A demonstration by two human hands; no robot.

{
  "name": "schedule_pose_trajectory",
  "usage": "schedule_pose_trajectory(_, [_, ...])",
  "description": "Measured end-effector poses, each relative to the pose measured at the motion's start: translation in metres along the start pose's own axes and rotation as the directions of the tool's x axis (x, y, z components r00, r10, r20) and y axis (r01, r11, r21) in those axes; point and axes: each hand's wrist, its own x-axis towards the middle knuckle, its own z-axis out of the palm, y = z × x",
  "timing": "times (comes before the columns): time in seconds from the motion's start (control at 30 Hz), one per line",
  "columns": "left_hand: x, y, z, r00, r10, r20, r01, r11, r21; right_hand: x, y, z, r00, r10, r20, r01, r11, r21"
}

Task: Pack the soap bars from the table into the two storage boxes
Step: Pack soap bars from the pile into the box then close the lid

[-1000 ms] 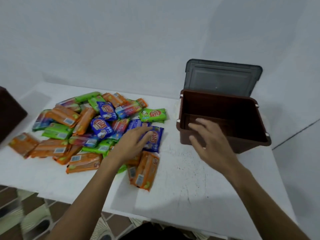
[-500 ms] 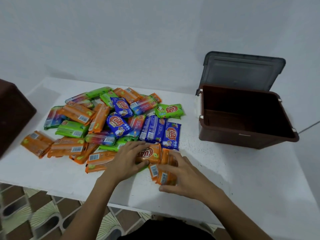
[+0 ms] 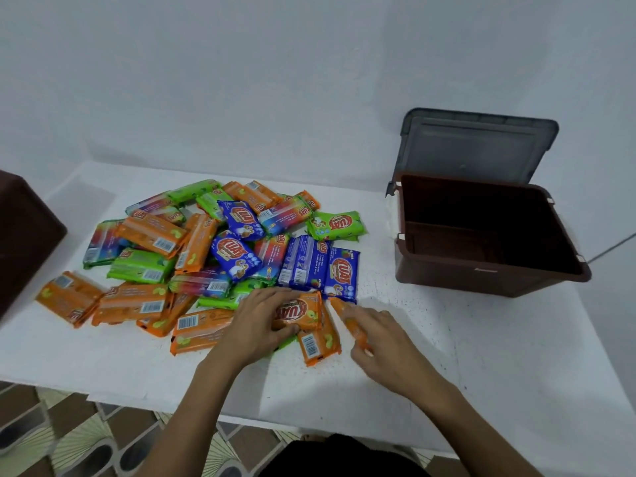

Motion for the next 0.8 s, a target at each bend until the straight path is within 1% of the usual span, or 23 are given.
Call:
schedule_pose_trajectory(0.1, [0.004,0.003,-0.003,1.0,-0.021,0.022,0.021,1.0,-0.007,0.0,0.004,-0.017,0.99,0.074,-0.12,-0.037,0.958,0.286])
schedule_pose_trajectory(0.13, [0.007,0.005,-0.005,0.999,-0.031,0.021,0.031,1.0,-0.002,0.0,0.004,-0.023,0.984,0.091,-0.153,-0.033,0.937,0.349])
schedule_pose_trajectory(0.2, [0.015,0.012,-0.008,0.998,-0.059,0.003,0.059,0.998,0.037,0.0,0.003,-0.032,0.975,0.108,-0.196,-0.016,0.907,0.421])
schedule_pose_trajectory(0.27, [0.025,0.021,-0.01,0.994,-0.087,-0.065,0.09,0.995,0.047,0.001,0.002,-0.042,0.969,0.113,-0.22,-0.001,0.891,0.455])
schedule_pose_trajectory(0.37, [0.043,0.034,-0.008,0.969,-0.134,-0.208,0.144,0.989,0.031,0.002,0.0,-0.058,0.963,0.123,-0.241,0.02,0.856,0.517])
schedule_pose_trajectory(0.43, [0.058,0.039,-0.008,0.953,-0.162,-0.256,0.177,0.984,0.037,0.002,-0.002,-0.071,0.958,0.127,-0.257,0.039,0.83,0.556])
schedule_pose_trajectory(0.53, [0.082,0.042,-0.005,0.946,-0.223,-0.235,0.252,0.962,0.101,0.004,-0.004,-0.089,0.948,0.134,-0.289,0.069,0.799,0.597])
schedule_pose_trajectory(0.63, [0.1,0.046,0.0,0.943,-0.293,-0.159,0.316,0.937,0.148,0.006,0.0,-0.103,0.943,0.154,-0.295,0.078,0.759,0.646])
schedule_pose_trajectory(0.73, [0.109,0.051,0.005,0.936,-0.327,-0.132,0.347,0.919,0.186,0.007,0.004,-0.111,0.941,0.155,-0.3,0.081,0.758,0.647])
schedule_pose_trajectory(0.8, [0.112,0.054,0.007,0.93,-0.344,-0.13,0.362,0.917,0.167,0.008,0.007,-0.115,0.938,0.159,-0.309,0.083,0.76,0.645])
